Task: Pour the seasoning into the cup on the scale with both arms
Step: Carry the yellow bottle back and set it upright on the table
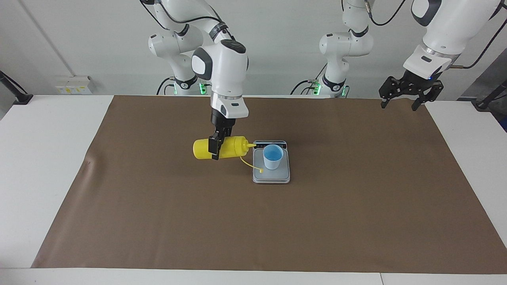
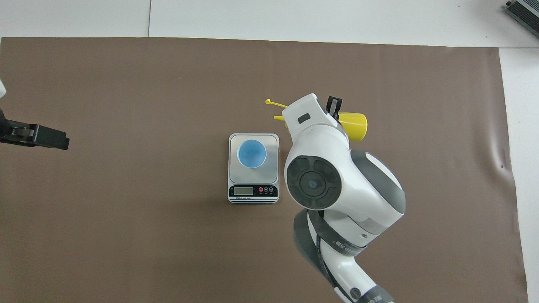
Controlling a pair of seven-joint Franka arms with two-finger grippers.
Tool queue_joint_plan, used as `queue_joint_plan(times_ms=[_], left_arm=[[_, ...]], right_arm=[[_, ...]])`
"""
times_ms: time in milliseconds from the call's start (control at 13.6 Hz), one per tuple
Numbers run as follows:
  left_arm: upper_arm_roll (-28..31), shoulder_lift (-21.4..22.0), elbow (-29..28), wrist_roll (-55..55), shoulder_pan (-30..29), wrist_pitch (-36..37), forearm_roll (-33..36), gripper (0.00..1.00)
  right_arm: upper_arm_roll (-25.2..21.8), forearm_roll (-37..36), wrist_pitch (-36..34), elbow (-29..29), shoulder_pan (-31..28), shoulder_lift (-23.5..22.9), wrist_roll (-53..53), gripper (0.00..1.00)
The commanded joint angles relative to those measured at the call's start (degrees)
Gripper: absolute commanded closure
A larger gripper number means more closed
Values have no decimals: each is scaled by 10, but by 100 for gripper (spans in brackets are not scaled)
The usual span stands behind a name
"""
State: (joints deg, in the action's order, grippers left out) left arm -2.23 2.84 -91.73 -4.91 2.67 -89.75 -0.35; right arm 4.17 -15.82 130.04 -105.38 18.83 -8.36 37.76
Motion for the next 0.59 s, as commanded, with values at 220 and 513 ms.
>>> queue_joint_plan(times_ms=[220, 513], left_arm=[[-3, 9, -4, -6, -7, 9, -3, 0], [-3, 9, -4, -6, -7, 9, -4, 0]], right_arm=[[6, 282, 82, -54, -103, 19, 197, 100], [6, 501, 84, -94, -153, 28, 359, 100]])
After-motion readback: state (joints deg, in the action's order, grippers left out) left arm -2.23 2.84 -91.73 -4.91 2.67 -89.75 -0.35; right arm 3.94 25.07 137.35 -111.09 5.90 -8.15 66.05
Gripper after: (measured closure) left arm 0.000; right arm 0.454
